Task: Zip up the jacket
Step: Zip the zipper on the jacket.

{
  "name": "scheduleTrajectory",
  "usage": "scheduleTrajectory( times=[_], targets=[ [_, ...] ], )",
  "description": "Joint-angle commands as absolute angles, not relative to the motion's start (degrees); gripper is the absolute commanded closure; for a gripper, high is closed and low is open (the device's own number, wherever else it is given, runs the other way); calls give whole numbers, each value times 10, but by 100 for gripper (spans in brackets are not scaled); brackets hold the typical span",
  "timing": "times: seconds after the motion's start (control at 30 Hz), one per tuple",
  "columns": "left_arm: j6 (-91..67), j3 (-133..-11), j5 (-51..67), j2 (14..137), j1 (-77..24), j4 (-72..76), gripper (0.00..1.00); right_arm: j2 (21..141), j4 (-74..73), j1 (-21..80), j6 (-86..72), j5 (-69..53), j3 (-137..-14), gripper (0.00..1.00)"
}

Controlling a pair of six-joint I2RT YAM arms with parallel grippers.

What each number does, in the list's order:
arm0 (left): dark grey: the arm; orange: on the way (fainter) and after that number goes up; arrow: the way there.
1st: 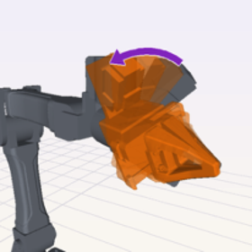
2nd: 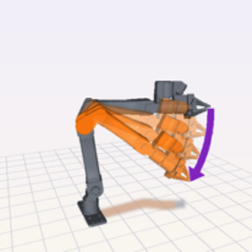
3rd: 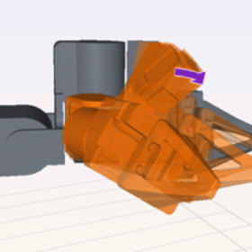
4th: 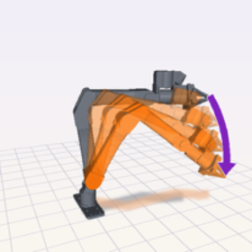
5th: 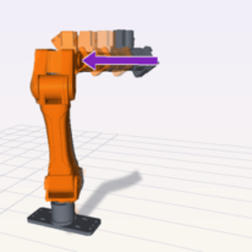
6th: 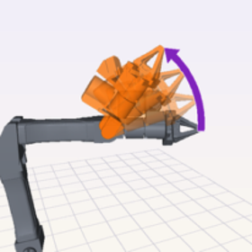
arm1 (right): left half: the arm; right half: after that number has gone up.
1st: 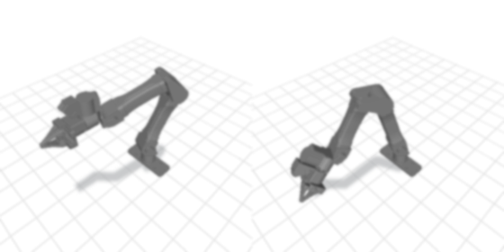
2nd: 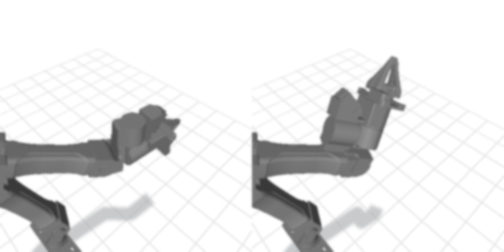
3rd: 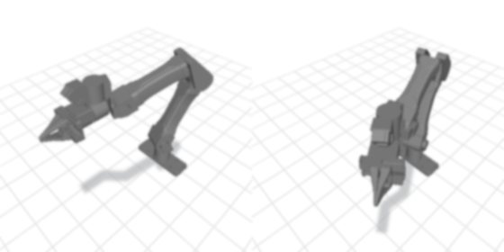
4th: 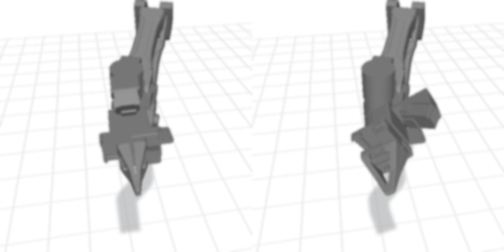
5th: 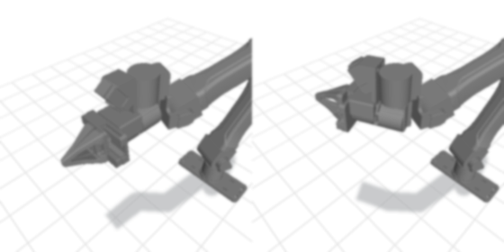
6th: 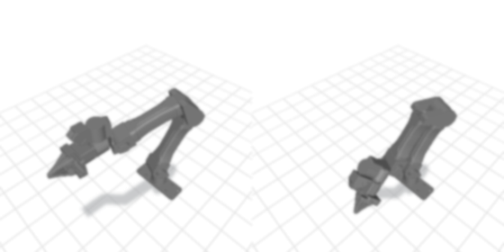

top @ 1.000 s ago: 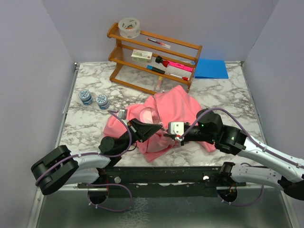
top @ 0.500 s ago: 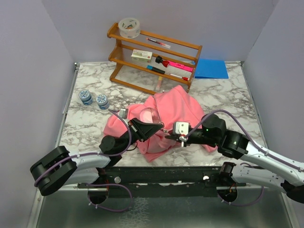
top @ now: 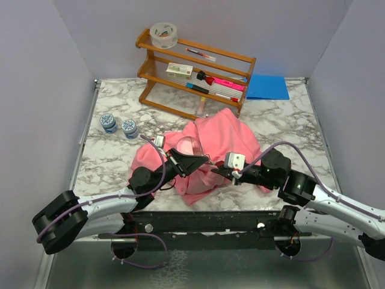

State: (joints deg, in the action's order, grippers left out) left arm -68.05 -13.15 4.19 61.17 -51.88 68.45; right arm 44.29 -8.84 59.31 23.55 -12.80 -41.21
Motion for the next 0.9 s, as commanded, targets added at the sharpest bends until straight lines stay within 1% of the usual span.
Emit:
scheduleTrajectory(
  times=[0.0, 0.23, 0.43, 0.73, 0.87],
  targets=[
    [-653, -149, -15, 610, -516, 584, 100, 418, -30, 598, 216, -119, -409, 100],
    [-638, -143, -43, 577, -515, 510, 100, 380, 20, 598, 181, -78, -382, 100],
    [-628, -131, -80, 533, -515, 437, 100, 346, 12, 598, 136, -49, -365, 100],
    [-600, -134, -93, 520, -515, 388, 100, 319, 15, 598, 96, -25, -357, 100],
    [-584, -131, -132, 491, -515, 333, 100, 295, 11, 598, 60, 29, -362, 100]
  ],
)
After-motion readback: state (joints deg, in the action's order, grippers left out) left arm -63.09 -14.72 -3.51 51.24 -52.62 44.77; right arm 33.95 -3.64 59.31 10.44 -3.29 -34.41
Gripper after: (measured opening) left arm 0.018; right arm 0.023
